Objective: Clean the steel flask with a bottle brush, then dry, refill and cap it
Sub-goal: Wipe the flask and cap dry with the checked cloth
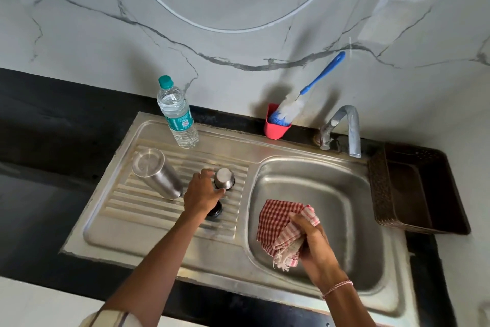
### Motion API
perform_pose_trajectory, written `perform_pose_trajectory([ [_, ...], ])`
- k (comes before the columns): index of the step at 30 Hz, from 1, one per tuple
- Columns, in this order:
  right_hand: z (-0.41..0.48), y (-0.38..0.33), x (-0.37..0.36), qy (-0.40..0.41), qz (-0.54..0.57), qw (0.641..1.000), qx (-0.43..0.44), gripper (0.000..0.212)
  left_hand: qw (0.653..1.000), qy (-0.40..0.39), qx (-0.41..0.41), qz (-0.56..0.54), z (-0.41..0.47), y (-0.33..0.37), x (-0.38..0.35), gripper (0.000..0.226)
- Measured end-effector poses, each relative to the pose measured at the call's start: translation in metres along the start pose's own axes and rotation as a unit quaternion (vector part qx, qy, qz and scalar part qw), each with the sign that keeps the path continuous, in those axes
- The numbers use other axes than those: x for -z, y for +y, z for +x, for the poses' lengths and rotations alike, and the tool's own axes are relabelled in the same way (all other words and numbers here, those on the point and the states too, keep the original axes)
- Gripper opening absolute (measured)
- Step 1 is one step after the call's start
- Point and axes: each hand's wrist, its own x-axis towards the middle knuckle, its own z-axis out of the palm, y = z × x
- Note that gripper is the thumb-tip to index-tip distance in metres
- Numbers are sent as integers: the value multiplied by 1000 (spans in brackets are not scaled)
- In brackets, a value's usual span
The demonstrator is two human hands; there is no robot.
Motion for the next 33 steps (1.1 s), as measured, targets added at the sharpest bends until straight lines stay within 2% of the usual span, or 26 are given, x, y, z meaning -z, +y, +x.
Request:
perform_pose_trajectory([
  [3, 4, 3, 6, 5, 0, 1000, 2, 40, 994, 83, -70, 10, -8, 2, 3, 33],
  [6, 7, 6, 7, 5, -1, 1000, 2, 38, 969, 191, -154, 23, -30, 6, 14, 15],
  [8, 10, 8, 5, 8, -2, 1000, 0, 38, 932, 287, -220, 36, -46, 8, 24, 19],
  [11, 14, 10, -4, -6, -13, 1000, 2, 37, 851, 402, -315, 123, -66, 8, 41, 21],
  [14, 15, 9, -16, -27, -22, 999, 3, 32, 830, 444, -281, 188, -71, 14, 76, 22],
  [16, 15, 9, -24, -42, -19, 999, -8, 33, 856, 408, -211, 239, -68, 21, 109, 36],
  [19, 15, 10, -35, -55, -24, 998, -13, 35, 906, 261, -62, 329, -60, 24, 148, 72],
  [21, 14, 10, -39, -61, -23, 998, -14, 38, 925, 175, 12, 337, -57, 24, 162, 82],
  [24, 9, 8, -42, -74, -22, 997, -9, 37, 945, 109, 36, 305, -59, 25, 171, 76],
  [27, 1, 1, -40, -82, -10, 997, -7, 31, 948, 119, 28, 295, -66, 30, 179, 76],
  [30, -6, -7, -33, -80, 1, 997, 5, 31, 968, 155, 48, 189, -79, 27, 191, 74],
  [33, -13, -17, -25, -88, 29, 996, 12, 38, 979, 167, 99, -53, -106, 26, 195, 64],
])
